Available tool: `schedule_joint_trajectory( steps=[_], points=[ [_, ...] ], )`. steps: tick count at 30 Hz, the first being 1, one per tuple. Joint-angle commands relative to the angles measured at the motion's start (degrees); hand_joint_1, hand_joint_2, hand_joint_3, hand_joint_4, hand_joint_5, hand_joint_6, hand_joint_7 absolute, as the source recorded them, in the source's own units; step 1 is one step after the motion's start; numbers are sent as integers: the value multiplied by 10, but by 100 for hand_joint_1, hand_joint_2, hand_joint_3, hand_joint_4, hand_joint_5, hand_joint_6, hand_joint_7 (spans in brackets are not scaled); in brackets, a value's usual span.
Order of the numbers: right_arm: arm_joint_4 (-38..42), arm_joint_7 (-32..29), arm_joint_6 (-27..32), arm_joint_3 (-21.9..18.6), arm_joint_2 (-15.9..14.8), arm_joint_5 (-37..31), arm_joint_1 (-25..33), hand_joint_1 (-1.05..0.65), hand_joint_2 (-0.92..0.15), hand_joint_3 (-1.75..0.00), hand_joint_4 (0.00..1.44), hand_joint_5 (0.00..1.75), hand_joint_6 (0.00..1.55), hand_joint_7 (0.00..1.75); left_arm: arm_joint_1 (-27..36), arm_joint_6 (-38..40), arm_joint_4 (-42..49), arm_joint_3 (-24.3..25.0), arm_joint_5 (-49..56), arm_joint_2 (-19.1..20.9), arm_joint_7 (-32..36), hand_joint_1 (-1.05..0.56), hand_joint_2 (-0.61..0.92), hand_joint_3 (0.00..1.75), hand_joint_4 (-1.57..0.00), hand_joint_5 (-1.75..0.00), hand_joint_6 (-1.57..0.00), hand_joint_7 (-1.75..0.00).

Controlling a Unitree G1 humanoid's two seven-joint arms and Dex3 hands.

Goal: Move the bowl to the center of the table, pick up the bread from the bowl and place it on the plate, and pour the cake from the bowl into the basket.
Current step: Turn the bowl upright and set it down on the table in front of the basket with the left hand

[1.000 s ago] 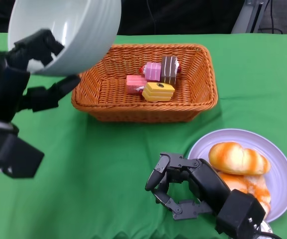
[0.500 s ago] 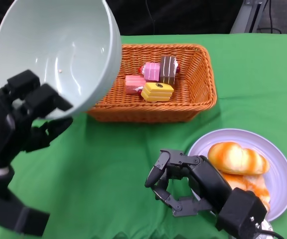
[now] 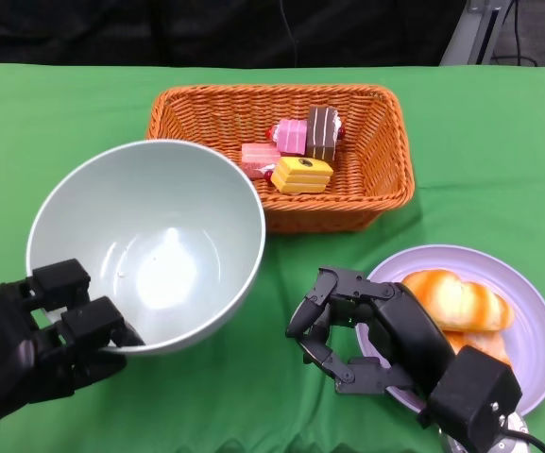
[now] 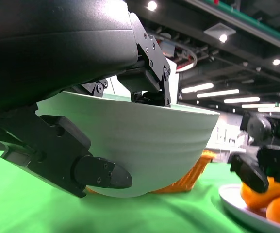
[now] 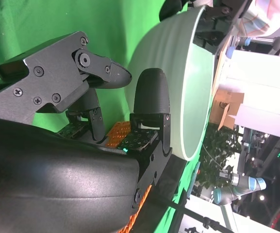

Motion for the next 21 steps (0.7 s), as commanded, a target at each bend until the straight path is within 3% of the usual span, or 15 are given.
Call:
schedule_joint_trajectory(
  steps=[1, 6, 10, 14, 21],
  points=[
    [-9, 2, 4, -8, -4, 14, 7, -12, -64, -78, 75, 152, 68, 125, 10, 9, -7, -14, 2, 11, 62, -6, 92, 33, -72, -173, -73, -121],
    [-14, 2, 9, -8, -5, 16, 9, -14, -65, -77, 75, 154, 67, 127, 11, 12, -6, -33, 5, 10, 62, -8, 91, 32, -73, -175, -73, -130],
    [-17, 5, 14, -9, -5, 20, 9, -13, -65, -77, 74, 156, 67, 128, 11, 19, -2, -48, 9, 13, 62, -13, 92, 16, -70, -175, -67, -134],
    [-15, -2, 8, -11, -5, 14, 8, -15, -64, -78, 75, 156, 67, 129, 11, 33, 8, -66, 14, 10, 62, -5, 92, 12, -70, -175, -57, -155],
    [-19, 0, 6, -12, -8, 15, 9, -14, -63, -80, 75, 154, 67, 129, -4, 47, 53, -111, 16, -7, 62, -7, 90, 5, -65, -175, -51, -165]
  ],
)
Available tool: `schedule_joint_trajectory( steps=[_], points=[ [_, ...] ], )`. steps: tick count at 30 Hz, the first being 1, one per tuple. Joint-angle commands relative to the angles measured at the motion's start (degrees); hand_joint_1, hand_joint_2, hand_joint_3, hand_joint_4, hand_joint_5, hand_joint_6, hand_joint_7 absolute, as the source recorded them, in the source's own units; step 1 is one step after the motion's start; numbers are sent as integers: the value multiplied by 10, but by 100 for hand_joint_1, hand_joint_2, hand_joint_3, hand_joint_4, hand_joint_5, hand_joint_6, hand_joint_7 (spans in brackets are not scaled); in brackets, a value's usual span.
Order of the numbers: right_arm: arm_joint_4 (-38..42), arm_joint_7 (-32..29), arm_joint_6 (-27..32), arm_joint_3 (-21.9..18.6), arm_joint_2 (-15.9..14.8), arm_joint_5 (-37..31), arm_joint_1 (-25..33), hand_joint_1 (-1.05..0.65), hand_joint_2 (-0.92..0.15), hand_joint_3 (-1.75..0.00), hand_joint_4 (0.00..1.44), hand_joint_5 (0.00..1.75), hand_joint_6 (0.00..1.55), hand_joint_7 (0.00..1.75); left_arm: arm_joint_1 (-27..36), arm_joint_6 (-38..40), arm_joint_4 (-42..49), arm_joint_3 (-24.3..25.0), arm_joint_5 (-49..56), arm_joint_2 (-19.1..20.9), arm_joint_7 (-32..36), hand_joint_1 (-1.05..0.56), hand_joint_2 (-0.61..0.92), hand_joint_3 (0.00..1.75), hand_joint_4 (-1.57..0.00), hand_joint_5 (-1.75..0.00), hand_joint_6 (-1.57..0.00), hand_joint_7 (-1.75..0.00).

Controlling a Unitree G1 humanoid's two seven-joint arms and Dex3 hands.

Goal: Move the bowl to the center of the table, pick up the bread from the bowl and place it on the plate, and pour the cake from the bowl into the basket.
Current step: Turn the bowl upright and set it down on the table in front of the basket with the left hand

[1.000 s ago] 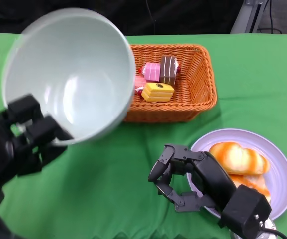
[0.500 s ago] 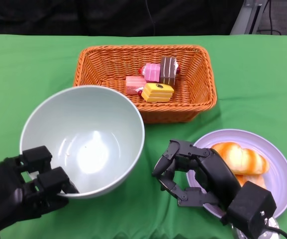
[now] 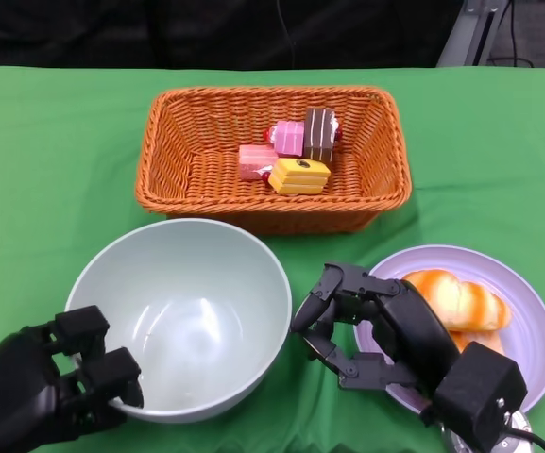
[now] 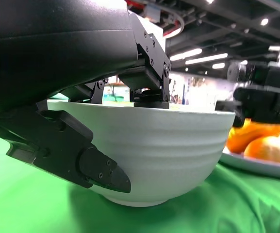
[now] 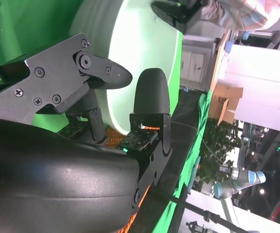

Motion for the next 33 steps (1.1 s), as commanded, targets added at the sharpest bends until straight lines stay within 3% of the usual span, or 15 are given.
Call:
schedule_joint_trajectory(
  steps=[1, 8, 14, 18, 28, 30, 33],
  points=[
    [-9, 2, -2, -8, -9, 9, 7, -14, -63, -80, 75, 154, 67, 129, -14, 5, 27, -24, -4, -6, 60, -7, 90, 5, -65, -175, -51, -165],
    [-13, 1, -5, -13, -11, 10, 10, -15, -58, -90, 75, 155, 67, 130, -27, 16, 58, -56, -21, -31, 60, -2, 92, 17, -67, -175, -49, -173],
    [-13, 6, -4, -12, -10, 11, 11, -15, -57, -91, 75, 154, 66, 132, -33, 17, 69, -76, -34, -44, 60, -3, 92, 21, -63, -175, -61, -147],
    [-14, 4, -1, -13, -8, 8, 13, -13, -57, -90, 75, 152, 66, 131, -30, 17, 67, -81, -42, -50, 60, -2, 92, 23, -63, -175, -65, -139],
    [-10, 1, -1, -12, -7, 2, 10, -15, -57, -90, 75, 151, 67, 130, -40, 11, 79, -97, -63, -63, 58, -1, 92, 27, -64, -170, -61, -146],
    [-7, -2, -4, -13, -6, 1, 9, -15, -57, -90, 75, 152, 67, 130, -44, 7, 82, -101, -67, -64, 54, -3, 92, 31, -68, -159, -65, -131],
    [-8, -3, -1, -12, -7, -2, 9, -15, -57, -90, 75, 152, 67, 130, -44, 10, 82, -99, -73, -64, 56, -7, 92, 21, -76, -133, -80, -94]
  ],
)
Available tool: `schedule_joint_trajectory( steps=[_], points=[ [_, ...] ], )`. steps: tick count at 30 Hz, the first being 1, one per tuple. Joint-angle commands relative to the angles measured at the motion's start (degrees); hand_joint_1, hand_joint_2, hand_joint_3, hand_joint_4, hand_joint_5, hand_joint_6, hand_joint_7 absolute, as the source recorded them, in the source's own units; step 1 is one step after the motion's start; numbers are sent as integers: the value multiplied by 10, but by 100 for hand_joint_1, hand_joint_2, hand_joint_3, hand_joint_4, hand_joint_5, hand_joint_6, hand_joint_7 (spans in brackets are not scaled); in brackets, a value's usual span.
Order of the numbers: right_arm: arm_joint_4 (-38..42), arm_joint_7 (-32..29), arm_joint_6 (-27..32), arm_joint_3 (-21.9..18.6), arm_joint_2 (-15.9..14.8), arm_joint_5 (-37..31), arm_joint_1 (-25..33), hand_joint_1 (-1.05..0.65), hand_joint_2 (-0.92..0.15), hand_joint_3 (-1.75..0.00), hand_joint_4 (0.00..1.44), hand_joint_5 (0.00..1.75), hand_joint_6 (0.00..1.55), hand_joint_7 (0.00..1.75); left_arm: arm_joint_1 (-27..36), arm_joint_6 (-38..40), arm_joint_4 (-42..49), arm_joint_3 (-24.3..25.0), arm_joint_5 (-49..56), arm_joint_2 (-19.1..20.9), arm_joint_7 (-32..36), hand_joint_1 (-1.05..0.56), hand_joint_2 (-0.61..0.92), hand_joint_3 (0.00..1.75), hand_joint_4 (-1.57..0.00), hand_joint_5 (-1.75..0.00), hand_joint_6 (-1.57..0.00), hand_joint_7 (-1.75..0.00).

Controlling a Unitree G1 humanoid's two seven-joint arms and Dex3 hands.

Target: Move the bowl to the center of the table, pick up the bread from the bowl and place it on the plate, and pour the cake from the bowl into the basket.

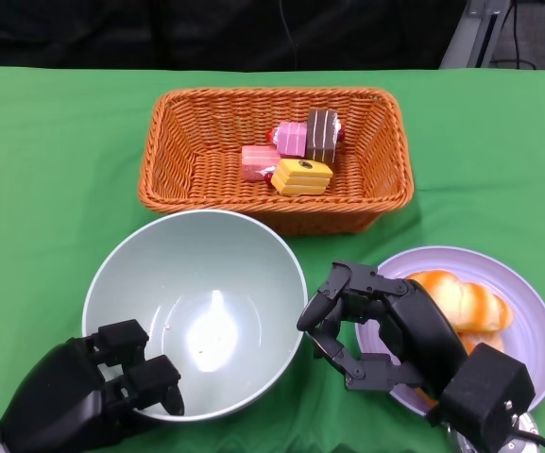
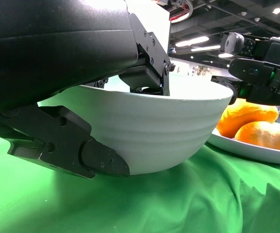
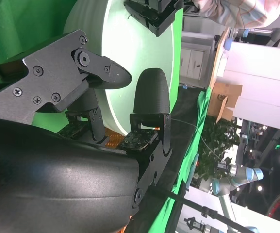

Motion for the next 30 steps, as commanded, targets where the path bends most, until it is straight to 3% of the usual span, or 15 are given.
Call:
schedule_joint_trajectory(
  steps=[1, 3, 5, 7, 9, 11, 18, 22, 26, 30],
  points=[
    [0, -4, 0, -2, -5, 0, 2, -15, -57, -90, 75, 152, 67, 130, -3, 3, 4, -1, -9, 5, 55, -10, 92, 15, -76, -123, -85, -75],
    [1, -4, 1, -2, -5, 1, 2, -15, -57, -90, 75, 152, 67, 130, -2, 5, 4, 3, -15, 6, 52, -11, 92, 11, -76, -118, -89, -64],
    [3, -7, 0, -3, -5, 0, 1, -15, -57, -89, 75, 152, 67, 130, 0, 0, 5, 6, -22, 10, 46, -20, 91, 4, -70, -78, -86, -25],
    [7, -6, -2, -3, -6, 0, 0, -15, -57, -89, 75, 152, 68, 130, -1, -9, 5, 5, -27, 15, 35, -27, 91, 1, -70, -45, -80, -6],
    [11, -5, -5, -4, -7, 0, -1, -14, -58, -89, 75, 153, 67, 130, 1, -25, 5, 9, -39, 22, 5, -40, 91, 1, -65, -19, -70, -2],
    [13, -6, -5, -4, -6, 0, -2, -15, -58, -87, 75, 153, 68, 130, 3, -38, 4, 12, -51, 29, -25, -60, 91, 0, -51, -5, -54, 0],
    [16, -3, -5, -4, -5, 4, -3, -15, -57, -89, 75, 156, 67, 132, 4, -85, 4, 26, -96, 45, -141, -98, 92, 10, -15, 0, -23, 0],
    [15, -5, -4, -3, -4, 2, -2, -15, -58, -89, 74, 158, 67, 132, 10, -106, -2, 46, -130, 52, -209, -104, 92, 18, -6, 0, -14, 0],
    [20, -9, -11, -3, -5, -3, -5, -15, -57, -90, 74, 159, 67, 133, 14, -114, -4, 61, -152, 53, -258, -105, 92, 56, -1, -1, -10, -1],
    [23, -12, -15, -3, -8, -7, -7, -16, -57, -90, 74, 159, 66, 133, 21, -146, 12, 90, -211, 47, -358, -103, 92, 82, -1, 0, -13, -1]
  ],
)
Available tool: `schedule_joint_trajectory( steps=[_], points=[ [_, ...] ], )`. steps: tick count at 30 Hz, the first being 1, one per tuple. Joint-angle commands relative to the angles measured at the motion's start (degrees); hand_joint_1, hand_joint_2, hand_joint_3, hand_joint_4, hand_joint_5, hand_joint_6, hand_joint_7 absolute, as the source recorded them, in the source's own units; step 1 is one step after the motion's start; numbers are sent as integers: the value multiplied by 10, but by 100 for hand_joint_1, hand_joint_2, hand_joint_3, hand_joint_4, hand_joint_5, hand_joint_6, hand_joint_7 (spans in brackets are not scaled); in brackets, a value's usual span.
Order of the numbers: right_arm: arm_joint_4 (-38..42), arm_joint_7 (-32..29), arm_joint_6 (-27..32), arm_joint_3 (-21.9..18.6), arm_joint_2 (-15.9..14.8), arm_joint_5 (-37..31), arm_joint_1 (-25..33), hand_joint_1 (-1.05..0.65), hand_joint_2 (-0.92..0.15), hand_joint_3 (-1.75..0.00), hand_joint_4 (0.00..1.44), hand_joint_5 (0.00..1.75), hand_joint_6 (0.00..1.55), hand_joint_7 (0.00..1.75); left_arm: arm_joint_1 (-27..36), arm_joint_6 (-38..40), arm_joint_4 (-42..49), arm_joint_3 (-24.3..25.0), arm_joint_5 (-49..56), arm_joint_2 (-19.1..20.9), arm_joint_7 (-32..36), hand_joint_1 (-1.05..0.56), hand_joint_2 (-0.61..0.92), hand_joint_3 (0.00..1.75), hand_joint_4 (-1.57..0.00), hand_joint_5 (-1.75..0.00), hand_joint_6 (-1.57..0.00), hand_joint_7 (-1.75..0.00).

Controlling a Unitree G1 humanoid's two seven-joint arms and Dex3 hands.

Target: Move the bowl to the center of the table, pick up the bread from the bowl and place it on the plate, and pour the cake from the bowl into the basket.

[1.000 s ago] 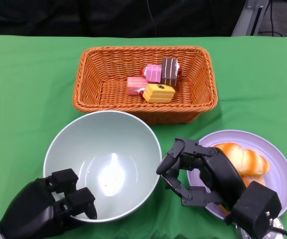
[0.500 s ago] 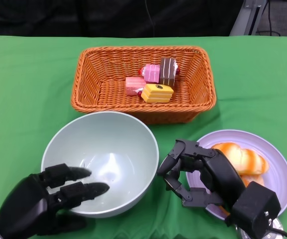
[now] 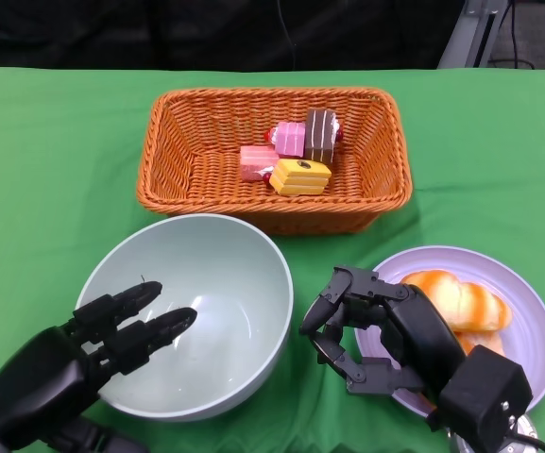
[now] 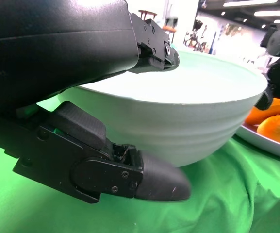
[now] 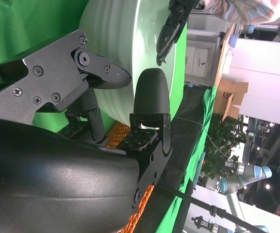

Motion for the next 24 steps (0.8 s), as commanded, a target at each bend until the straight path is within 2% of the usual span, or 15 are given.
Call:
schedule_joint_trajectory(
  steps=[1, 4, 8, 12, 14, 19, 24],
  points=[
    [2, -7, -10, -3, -9, -7, -6, -16, -57, -90, 73, 159, 66, 133, 17, -31, 16, 25, -50, 2, -89, -101, 92, 85, -3, -1, -14, -1],
    [-1, -8, -8, -3, -9, -7, -3, -15, -57, -91, 74, 158, 67, 132, 29, -75, 39, 60, -134, -15, -196, -98, 92, 88, -13, -5, -20, -3],
    [1, -8, -13, -4, -8, -3, -2, -14, -57, -91, 74, 158, 67, 132, 59, -131, 66, 123, -313, -60, -370, -80, 92, 79, -42, -8, -40, -4],
    [-1, 1, -13, -3, -11, 4, 0, -14, -57, -92, 73, 159, 67, 132, 103, -99, 4, 177, -541, -105, -558, -61, 92, 59, -67, -7, -60, -4],
    [0, 8, -16, -5, -11, 11, 0, -14, -57, -92, 73, 159, 66, 133, 119, -72, -45, 194, -634, -118, -639, -57, 92, 55, -70, -6, -62, -3],
    [-5, 5, -16, -6, -10, 9, 5, -16, -56, -92, 74, 158, 67, 133, 138, -20, -130, 249, -751, -149, -774, -49, 92, 47, -79, -6, -70, -4],
    [-8, 6, -12, -6, -9, 9, 8, -17, -55, -95, 75, 159, 67, 134, 146, 6, -176, 312, -804, -202, -855, -41, 92, 36, -94, -9, -84, -5]
  ],
)
